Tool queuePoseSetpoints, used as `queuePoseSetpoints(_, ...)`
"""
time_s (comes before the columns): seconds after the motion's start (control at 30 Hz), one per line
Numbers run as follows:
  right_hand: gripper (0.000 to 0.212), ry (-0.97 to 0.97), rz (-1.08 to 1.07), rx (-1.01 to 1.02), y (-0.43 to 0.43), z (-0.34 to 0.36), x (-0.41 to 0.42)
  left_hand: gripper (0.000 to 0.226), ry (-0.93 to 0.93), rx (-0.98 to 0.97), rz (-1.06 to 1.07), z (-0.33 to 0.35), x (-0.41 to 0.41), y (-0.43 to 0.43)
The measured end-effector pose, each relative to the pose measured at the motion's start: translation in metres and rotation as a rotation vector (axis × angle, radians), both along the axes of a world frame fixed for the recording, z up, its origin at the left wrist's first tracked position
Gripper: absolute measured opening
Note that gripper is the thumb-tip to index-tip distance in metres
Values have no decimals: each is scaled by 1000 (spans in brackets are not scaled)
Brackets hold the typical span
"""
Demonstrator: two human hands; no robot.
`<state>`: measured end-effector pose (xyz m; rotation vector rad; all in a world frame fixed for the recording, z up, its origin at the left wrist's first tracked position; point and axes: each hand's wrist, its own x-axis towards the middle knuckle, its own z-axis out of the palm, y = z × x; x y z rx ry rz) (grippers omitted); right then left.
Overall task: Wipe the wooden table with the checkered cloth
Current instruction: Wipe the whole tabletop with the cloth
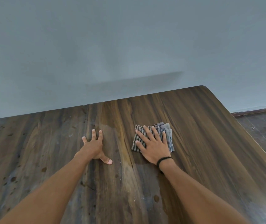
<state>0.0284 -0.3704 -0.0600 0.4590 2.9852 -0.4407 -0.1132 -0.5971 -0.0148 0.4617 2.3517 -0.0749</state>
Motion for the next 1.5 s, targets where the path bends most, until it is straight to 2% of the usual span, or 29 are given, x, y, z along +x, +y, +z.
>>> queuePoseSetpoints(0.07, 60, 6, -19, -5, -21, -1, 0, 151, 0, -6, 0, -1, 0, 0)
queuePoseSetpoints(0.2, 59, -12, 236, -1, -9, -7, 32, 153, -4, -1, 11, -2, 1, -2)
queuePoseSetpoints(0.3, 60, -24, 72, -16, 7, 0, 18, 154, -8, 0, 19, -3, -1, -2)
queuePoseSetpoints(0.37, 60, -11, -66, -18, -12, 4, 7, 154, -6, 1, 21, -4, -1, -1)
queuePoseSetpoints(0.4, 60, -11, -64, -33, -24, 4, 8, 154, -4, 5, 26, -4, -1, -2)
queuePoseSetpoints(0.47, 60, -9, 74, -38, -38, -3, 26, 153, -4, 24, 35, -4, -1, -5)
queuePoseSetpoints(0.57, 58, -14, 232, -47, -16, -5, 55, 152, -6, 57, 41, -4, 2, -7)
queuePoseSetpoints(0.63, 59, -9, 145, -39, -4, -1, 50, 151, 1, 61, 50, -4, 2, -6)
queuePoseSetpoints(0.73, 60, 3, -34, -29, -31, 2, 41, 149, -1, 43, 65, -3, 4, -5)
queuePoseSetpoints(0.8, 61, 8, 55, -15, -45, -5, 52, 147, -1, 41, 60, -4, 5, -6)
queuePoseSetpoints(0.9, 62, -13, 177, -29, -21, -4, 70, 142, -9, 60, 57, -8, 10, -8)
queuePoseSetpoints(1.03, 59, -22, -52, -40, -27, 10, 49, 139, 1, 70, 55, -11, 16, -15)
queuePoseSetpoints(1.13, 61, -16, 103, -15, -51, 3, 78, 147, -9, 67, 28, -10, 19, -18)
queuePoseSetpoints(1.2, 62, -23, 189, -19, -36, 0, 109, 148, -33, 48, 8, -5, 22, -19)
queuePoseSetpoints(1.3, 60, -24, 0, -16, -21, 4, 102, 148, -68, 2, -21, 2, 37, -23)
queuePoseSetpoints(1.37, 59, -15, -109, -5, -44, 6, 89, 149, -87, -17, -19, 5, 50, -25)
queuePoseSetpoints(1.5, 57, -14, 197, 21, -63, -8, 126, 153, -104, -20, -18, 0, 80, -30)
